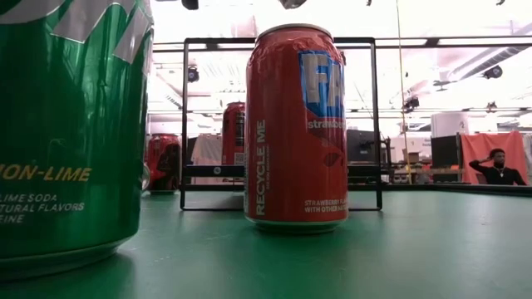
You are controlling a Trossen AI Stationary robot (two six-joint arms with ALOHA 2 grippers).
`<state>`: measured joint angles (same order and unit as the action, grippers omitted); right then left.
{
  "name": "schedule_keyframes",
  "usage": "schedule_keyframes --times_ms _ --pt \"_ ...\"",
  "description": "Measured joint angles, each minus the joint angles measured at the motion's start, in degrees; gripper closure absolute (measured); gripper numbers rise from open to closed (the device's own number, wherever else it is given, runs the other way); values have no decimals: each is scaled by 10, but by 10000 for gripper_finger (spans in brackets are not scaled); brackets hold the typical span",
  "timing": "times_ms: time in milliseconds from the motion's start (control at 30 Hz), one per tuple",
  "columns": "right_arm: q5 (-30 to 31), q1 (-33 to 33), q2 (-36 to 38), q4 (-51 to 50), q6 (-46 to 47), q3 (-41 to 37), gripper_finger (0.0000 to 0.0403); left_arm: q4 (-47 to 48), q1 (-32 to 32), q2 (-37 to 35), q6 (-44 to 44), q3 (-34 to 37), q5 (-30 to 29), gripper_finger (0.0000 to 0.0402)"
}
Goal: Place canned beverage on shelf
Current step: Put the orange soda can on the shelf and aligned with the other orange soda can
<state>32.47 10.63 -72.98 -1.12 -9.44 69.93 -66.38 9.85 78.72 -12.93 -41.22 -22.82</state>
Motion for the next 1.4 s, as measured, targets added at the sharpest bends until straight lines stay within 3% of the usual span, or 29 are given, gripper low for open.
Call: schedule_keyframes --times_ms 367,600,867,1000,1167,1400 --pt "4 2 -17 32 -22 0 119 -62 -7 57 2 -25 -5 64" --pt "1 2 -23 32 -32 0 119 -53 -12 68 -1 -49 -2 65" --pt "1 2 -27 35 -32 0 114 -53 -12 67 -1 -49 -5 117" --pt "1 2 -29 33 -31 0 98 -43 -12 62 -2 -49 -6 117" --pt "-1 5 -28 29 -30 0 78 37 -12 24 -1 -49 -4 117" --pt "10 5 -5 -2 -8 2 71 246 -11 -90 11 -47 -6 117"
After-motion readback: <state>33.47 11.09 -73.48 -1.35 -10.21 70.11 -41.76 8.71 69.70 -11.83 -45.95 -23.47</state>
